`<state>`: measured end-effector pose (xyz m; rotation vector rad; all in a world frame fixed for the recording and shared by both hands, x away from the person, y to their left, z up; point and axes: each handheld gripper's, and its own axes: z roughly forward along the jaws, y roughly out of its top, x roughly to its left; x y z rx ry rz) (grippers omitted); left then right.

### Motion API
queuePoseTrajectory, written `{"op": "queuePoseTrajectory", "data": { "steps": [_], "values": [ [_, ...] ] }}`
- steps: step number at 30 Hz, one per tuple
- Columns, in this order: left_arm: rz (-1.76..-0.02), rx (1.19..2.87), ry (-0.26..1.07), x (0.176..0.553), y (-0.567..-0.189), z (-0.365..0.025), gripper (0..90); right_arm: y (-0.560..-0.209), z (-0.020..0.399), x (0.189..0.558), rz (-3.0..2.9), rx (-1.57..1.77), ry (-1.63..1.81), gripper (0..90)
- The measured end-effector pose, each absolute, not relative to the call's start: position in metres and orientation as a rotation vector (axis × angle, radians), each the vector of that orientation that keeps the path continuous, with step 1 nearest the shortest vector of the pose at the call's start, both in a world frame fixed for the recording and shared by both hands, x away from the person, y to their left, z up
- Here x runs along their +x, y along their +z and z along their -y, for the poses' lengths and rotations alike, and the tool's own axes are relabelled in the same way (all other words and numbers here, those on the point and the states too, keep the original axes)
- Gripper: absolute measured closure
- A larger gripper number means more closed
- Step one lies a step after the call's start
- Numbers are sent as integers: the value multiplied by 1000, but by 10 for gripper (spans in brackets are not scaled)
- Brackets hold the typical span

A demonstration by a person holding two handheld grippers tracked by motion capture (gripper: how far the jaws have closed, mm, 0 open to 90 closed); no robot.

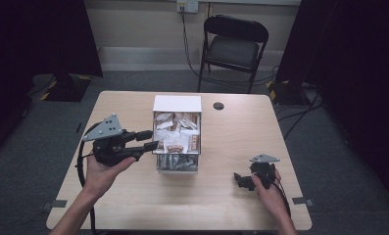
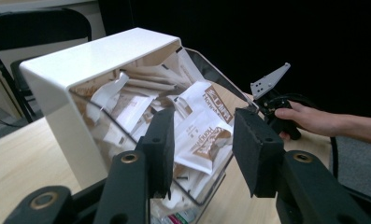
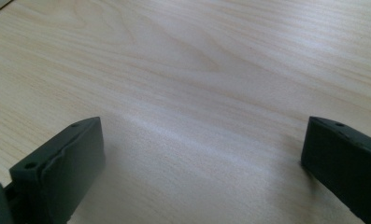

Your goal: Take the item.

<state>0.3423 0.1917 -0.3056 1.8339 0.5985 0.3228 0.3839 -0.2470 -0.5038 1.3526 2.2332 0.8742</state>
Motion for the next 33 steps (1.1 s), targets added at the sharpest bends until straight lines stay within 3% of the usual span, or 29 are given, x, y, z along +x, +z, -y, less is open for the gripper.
{"op": "queuePoseTrajectory", "data": {
  "steps": [4,13,22,33],
  "values": [
    [-564,1870,301,351,-309,-178,661,-504,247,384,-2233,1352,874,0],
    [-546,1911,244,363,-317,-160,689,-504,247,384,-2233,1352,874,0],
    [-571,1965,253,372,-325,-149,596,-504,247,384,-2233,1352,874,0],
    [-557,2036,265,376,-331,-145,590,-504,247,384,-2233,1352,874,0]
  ]
}}
